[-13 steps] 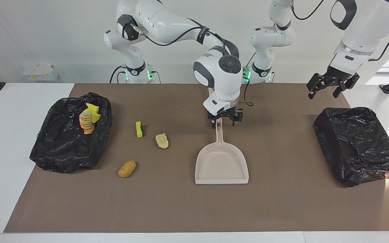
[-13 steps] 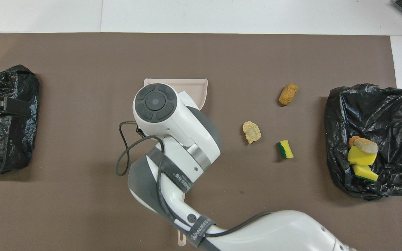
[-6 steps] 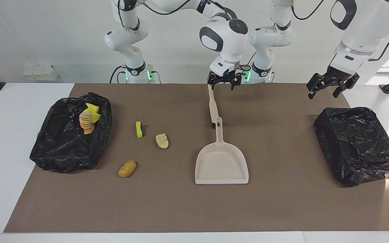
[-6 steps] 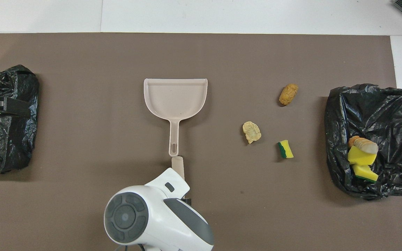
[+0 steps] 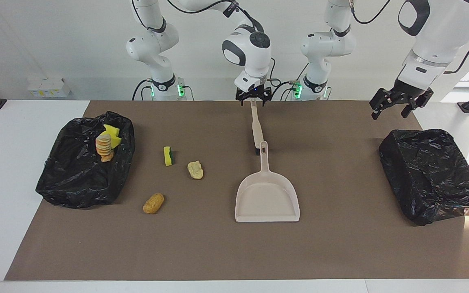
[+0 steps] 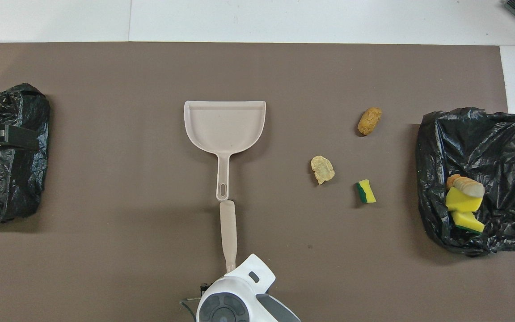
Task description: Sweep and dump trash in bin
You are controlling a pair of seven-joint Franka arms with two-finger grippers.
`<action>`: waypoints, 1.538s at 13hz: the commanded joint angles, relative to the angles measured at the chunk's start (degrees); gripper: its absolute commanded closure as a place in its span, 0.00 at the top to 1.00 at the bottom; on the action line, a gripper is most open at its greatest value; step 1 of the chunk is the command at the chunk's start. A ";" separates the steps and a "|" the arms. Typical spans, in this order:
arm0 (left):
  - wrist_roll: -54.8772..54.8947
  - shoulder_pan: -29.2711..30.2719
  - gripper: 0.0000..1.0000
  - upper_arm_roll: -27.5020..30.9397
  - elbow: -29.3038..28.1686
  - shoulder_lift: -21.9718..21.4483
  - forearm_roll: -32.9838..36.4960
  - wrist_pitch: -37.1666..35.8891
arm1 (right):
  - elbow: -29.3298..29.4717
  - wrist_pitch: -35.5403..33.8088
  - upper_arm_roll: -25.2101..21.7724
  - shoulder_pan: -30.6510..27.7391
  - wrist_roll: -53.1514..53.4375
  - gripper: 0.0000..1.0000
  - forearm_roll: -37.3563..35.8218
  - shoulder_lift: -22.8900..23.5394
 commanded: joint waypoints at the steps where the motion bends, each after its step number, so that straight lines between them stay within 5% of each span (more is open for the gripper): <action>1: -0.09 0.12 1.00 -0.03 -0.68 -0.97 0.08 -0.33 | -2.93 3.89 -0.24 0.87 -2.12 1.00 1.70 -0.86; 9: -0.53 -1.02 1.00 -0.65 0.46 0.17 -2.19 -0.42 | -3.82 4.51 -0.24 2.36 -4.32 0.99 1.70 -0.24; 12: -0.62 -1.02 1.00 -3.27 2.74 4.20 -3.17 -0.59 | -3.64 4.78 -0.24 2.54 -4.58 0.31 1.62 -0.33; 14: -0.71 -1.11 1.00 -5.03 2.83 6.75 -3.17 0.98 | -3.55 5.30 -0.24 2.63 -4.58 0.02 1.53 -0.33; 20: -1.67 -7.16 1.00 -6.53 2.31 13.53 -2.99 10.46 | -3.47 -0.38 -0.59 0.97 -4.05 0.00 1.53 -6.46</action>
